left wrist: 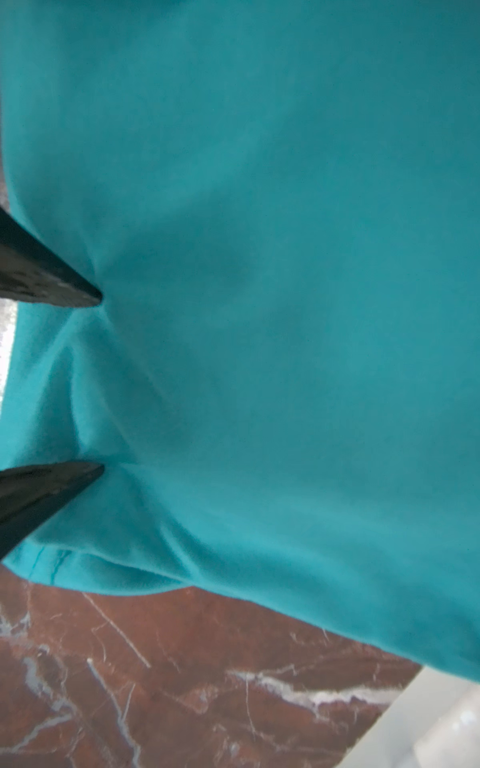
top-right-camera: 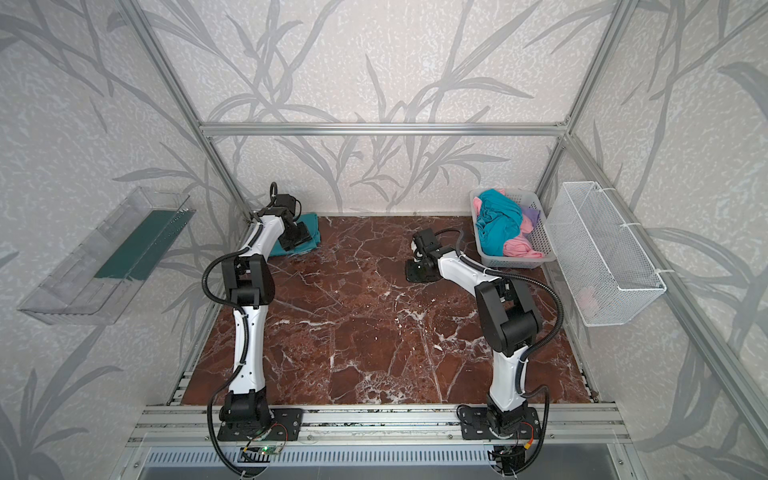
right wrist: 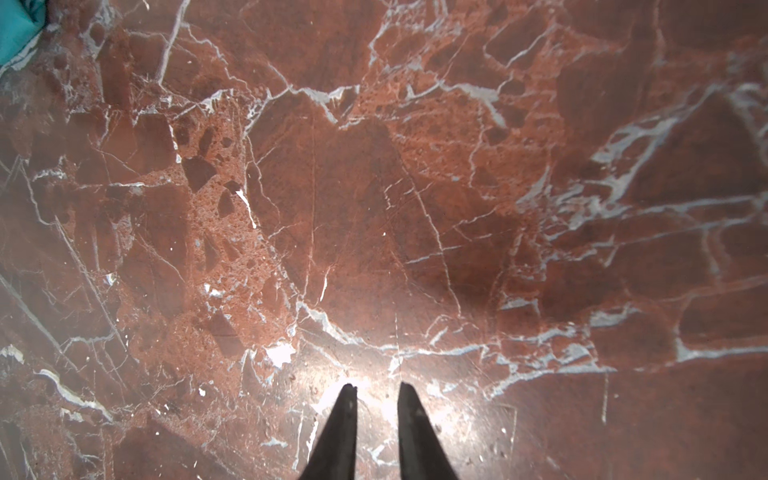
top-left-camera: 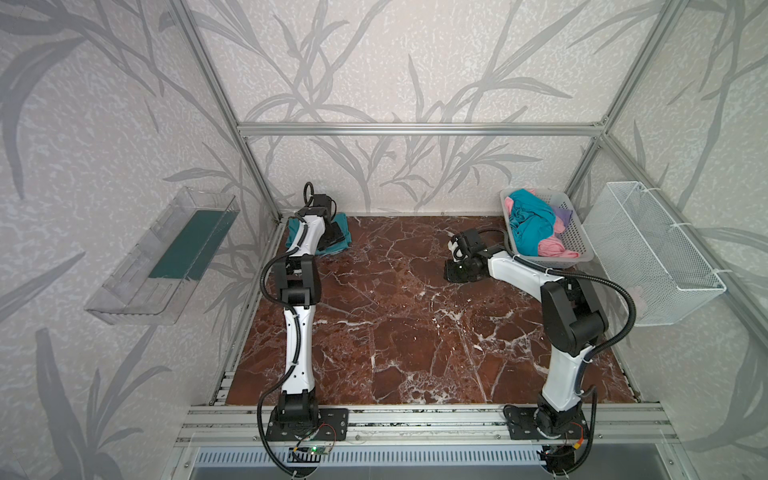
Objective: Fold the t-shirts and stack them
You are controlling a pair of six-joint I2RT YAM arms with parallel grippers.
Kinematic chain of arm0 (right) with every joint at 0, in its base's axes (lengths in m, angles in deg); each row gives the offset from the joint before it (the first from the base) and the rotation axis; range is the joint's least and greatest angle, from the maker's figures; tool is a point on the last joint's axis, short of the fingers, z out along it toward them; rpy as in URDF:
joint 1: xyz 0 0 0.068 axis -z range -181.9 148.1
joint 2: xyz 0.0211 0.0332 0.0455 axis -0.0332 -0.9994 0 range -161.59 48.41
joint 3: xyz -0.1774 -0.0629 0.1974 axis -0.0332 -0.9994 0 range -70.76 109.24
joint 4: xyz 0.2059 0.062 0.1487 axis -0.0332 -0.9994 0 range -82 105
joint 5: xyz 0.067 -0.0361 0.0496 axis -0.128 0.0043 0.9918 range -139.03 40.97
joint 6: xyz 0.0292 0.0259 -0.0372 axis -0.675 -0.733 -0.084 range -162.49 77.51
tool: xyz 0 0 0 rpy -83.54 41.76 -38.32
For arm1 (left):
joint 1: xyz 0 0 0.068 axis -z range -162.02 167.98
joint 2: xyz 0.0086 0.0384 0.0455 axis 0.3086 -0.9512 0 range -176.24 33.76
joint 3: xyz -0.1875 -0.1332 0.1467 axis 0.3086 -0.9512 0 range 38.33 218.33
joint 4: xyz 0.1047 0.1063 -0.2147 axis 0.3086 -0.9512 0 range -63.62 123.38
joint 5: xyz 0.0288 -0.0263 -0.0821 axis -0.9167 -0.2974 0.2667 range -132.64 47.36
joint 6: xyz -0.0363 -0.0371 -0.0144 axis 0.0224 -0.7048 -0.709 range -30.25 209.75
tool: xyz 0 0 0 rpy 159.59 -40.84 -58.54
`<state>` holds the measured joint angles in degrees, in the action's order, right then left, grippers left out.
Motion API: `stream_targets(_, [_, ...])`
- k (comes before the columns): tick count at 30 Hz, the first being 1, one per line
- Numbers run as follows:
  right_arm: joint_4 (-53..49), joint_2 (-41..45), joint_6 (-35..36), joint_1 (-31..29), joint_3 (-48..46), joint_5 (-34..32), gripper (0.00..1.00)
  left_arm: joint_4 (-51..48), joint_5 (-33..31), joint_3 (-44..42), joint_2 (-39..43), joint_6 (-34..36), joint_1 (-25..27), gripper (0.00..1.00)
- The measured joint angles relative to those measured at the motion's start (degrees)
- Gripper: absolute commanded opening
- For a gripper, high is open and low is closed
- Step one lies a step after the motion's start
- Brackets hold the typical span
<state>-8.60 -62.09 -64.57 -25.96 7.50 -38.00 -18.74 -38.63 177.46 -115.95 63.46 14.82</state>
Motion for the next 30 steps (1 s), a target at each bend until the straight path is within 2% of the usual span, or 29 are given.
stream_targets(5, [0.0, 0.0, -0.1, 0.0, 0.0, -0.1, 0.21, -1.1, 1.7, -0.1, 0.5, 0.9, -0.4, 0.66])
stream_targets(7, [-0.1, 0.3, 0.0, 0.0, 0.0, -0.3, 0.22, -1.2, 1.7, -3.1, 2.7, 1.1, -0.2, 0.67])
stream_targets(9, [-0.2, 1.6, 0.2, 0.0, -0.4, -0.7, 0.27, -1.6, 1.6, -7.8, 6.6, 1.2, -0.1, 0.68])
stream_targets(13, [-0.1, 8.4, 1.6, 0.3, -2.7, -2.0, 0.40, -1.1, 0.7, -18.9, 19.6, 1.2, 0.7, 0.72])
stream_targets(14, [0.5, 11.2, 2.3, 0.4, -4.1, -2.4, 0.43, 0.0, 0.4, -22.1, 24.0, 1.1, 1.0, 0.78])
stream_targets(15, [1.3, 14.1, 3.0, 0.6, -5.7, -3.0, 0.48, 1.2, 0.3, -25.2, 28.5, 1.4, 1.3, 0.97])
stream_targets(16, [2.6, 17.7, 3.7, 0.8, -7.8, -3.8, 0.57, 2.9, 0.0, -29.0, 33.7, 1.4, 1.7, 0.99])
stream_targets(17, [4.0, 21.4, 4.3, 0.9, -10.0, -4.8, 0.99, 5.0, -0.3, -33.0, 39.1, 1.1, 2.2, 0.99])
stream_targets(19, [7.2, 28.6, 5.9, 1.3, -14.4, -7.4, 0.99, 10.3, -1.2, -42.1, 49.4, 1.2, 2.9, 0.99])
stream_targets(23, [14.4, 40.9, 9.0, 1.6, -24.1, -16.9, 0.99, 24.4, -2.0, -65.9, 69.9, 0.6, 4.1, 0.99])
stream_targets(27, [21.5, 45.1, 13.2, 1.7, -32.9, -27.2, 0.99, 36.7, -4.6, -85.9, 80.0, 1.1, 4.3, 0.99])
stream_targets(30, [32.9, 44.7, 19.5, 1.7, -43.2, -34.6, 0.99, 46.5, -10.1, -101.7, 85.1, 4.2, 5.2, 0.99])
